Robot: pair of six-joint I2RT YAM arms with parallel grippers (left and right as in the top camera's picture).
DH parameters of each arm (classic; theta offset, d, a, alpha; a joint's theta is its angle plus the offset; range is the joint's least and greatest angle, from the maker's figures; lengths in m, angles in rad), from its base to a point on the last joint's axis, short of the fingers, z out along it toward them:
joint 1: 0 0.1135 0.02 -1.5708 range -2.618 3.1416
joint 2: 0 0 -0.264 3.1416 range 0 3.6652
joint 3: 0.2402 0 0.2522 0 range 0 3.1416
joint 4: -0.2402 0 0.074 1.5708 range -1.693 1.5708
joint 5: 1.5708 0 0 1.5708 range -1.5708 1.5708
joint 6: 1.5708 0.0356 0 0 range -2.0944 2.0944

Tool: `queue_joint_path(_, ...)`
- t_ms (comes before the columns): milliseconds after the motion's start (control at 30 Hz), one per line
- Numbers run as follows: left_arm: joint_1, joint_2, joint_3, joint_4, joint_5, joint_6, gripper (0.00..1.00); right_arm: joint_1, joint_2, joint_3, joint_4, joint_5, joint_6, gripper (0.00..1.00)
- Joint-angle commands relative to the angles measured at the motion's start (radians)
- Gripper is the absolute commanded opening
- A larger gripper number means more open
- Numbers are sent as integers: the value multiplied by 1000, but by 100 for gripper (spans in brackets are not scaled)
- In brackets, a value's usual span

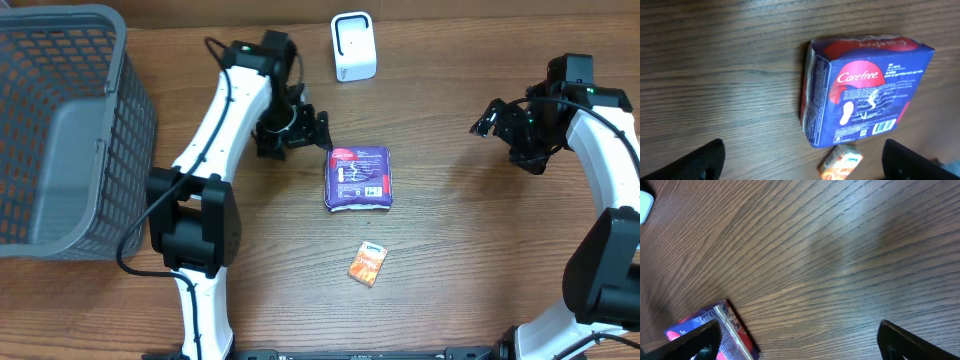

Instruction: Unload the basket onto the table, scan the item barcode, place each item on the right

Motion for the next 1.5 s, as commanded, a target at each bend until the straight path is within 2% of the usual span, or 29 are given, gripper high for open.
queue_joint_path(0, -26, 5, -85, 36, 146, 81, 89, 0, -30, 19, 4, 6, 0, 100)
queue_joint_path(233, -38, 5, -309, 281, 266, 95, 72, 0, -30, 19, 4, 6, 0, 100)
queue_joint_path(300, -38, 5, -368, 363, 279, 95, 60, 0, -30, 19, 4, 6, 0, 100)
queue_joint_path(333, -38, 5, -387, 389, 279, 94, 45, 0, -30, 19, 4, 6, 0, 100)
queue_joint_path(400, -39, 5, -410, 419, 279, 93, 31, 0, -30, 19, 4, 6, 0, 100)
queue_joint_path(433, -38, 5, -423, 437, 275, 90, 21, 0, -30, 19, 4, 6, 0, 100)
queue_joint_path(500, -38, 5, -430, 451, 269, 86, 16, 0, -30, 19, 4, 6, 0, 100)
queue_joint_path(533, -38, 5, -430, 451, 254, 82, 4, 0, -30, 19, 4, 6, 0, 100)
queue_joint_path(700, -34, 2, -369, 345, 113, 59, 4, 0, -30, 19, 4, 6, 0, 100)
queue_joint_path(767, -33, -6, -239, 194, -82, 26, 4, 0, -30, 19, 4, 6, 0, 100)
queue_joint_path(800, -33, -7, -198, 155, -133, 13, 4, 0, -30, 19, 4, 6, 0, 100)
queue_joint_path(833, -34, -10, -91, 64, -259, -27, 4, 0, -30, 19, 4, 6, 0, 100)
queue_joint_path(900, -40, -11, 60, -49, -421, -93, 4, 0, -30, 19, 4, 6, 0, 100)
queue_joint_path(1100, -74, -11, 371, -286, -896, -343, 4, 0, -30, 19, 4, 6, 0, 100)
queue_joint_path(1200, -92, -11, 388, -309, -1052, -375, 4, 0, -30, 19, 4, 6, 0, 100)
queue_joint_path(1333, -107, 10, 315, -309, -1228, -377, 4, 0, -30, 19, 4, 6, 0, 100)
queue_joint_path(1467, -132, 12, 200, -309, -1235, -384, 4, 0, -30, 19, 4, 6, 0, 100)
